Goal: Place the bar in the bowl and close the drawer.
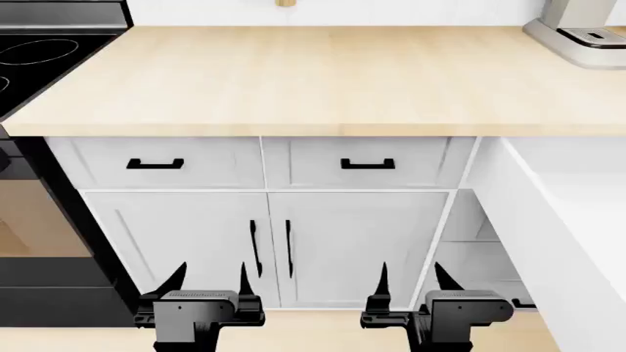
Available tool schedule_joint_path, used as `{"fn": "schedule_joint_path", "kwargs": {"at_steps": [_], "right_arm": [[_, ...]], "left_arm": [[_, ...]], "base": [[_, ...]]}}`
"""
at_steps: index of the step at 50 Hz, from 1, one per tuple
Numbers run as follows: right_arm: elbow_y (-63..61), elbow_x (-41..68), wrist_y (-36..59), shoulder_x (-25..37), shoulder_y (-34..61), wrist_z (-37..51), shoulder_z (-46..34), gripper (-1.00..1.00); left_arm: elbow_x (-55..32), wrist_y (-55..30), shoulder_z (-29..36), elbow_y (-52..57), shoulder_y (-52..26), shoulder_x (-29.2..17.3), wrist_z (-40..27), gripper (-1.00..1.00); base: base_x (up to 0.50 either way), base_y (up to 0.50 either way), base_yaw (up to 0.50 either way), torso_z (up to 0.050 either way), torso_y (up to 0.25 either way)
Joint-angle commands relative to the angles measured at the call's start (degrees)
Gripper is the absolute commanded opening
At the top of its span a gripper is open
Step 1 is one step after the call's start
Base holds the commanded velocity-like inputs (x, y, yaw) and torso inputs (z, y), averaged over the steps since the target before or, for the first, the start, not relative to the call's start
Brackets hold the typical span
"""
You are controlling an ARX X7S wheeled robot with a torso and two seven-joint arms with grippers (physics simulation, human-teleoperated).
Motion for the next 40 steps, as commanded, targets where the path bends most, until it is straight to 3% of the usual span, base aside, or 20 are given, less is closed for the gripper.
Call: {"fn": "schedule_joint_path", "kwargs": {"at_steps": [1,11,23,32,40], "right_arm": [[0.0,0.8,0.1,0.9,0.1,1.1,-1.1,1.00],[0.1,2.2,0.4,2.6,1.0,3.3,-3.2,1.00],[-9.2,3.2,2.7,4.2,-1.5,5.9,-3.3,1.00],[-25.7,6.4,14.2,7.3,-5.5,5.6,-2.8,1.00],[-42.8,10.1,32.4,10.5,-6.3,6.8,-1.2,1.00]], "left_arm": [[-0.8,0.0,1.1,-0.1,-0.1,-0.9,-1.0,1.00],[-1.8,-0.1,3.3,-0.9,-1.2,-2.6,-3.0,1.00],[-3.2,-3.8,4.0,7.4,1.3,-4.4,-4.4,1.00],[-7.6,-17.4,2.8,25.5,5.0,-7.0,-4.7,1.00],[-12.4,-33.3,0.4,41.6,4.8,-10.1,-5.7,1.00]], "base": [[0.00,0.00,0.00,0.000,0.000],[0.00,0.00,0.00,0.000,0.000],[0.00,0.00,0.00,0.050,0.000],[0.00,0.00,0.00,0.050,0.000],[0.00,0.00,0.00,0.050,0.000]]}}
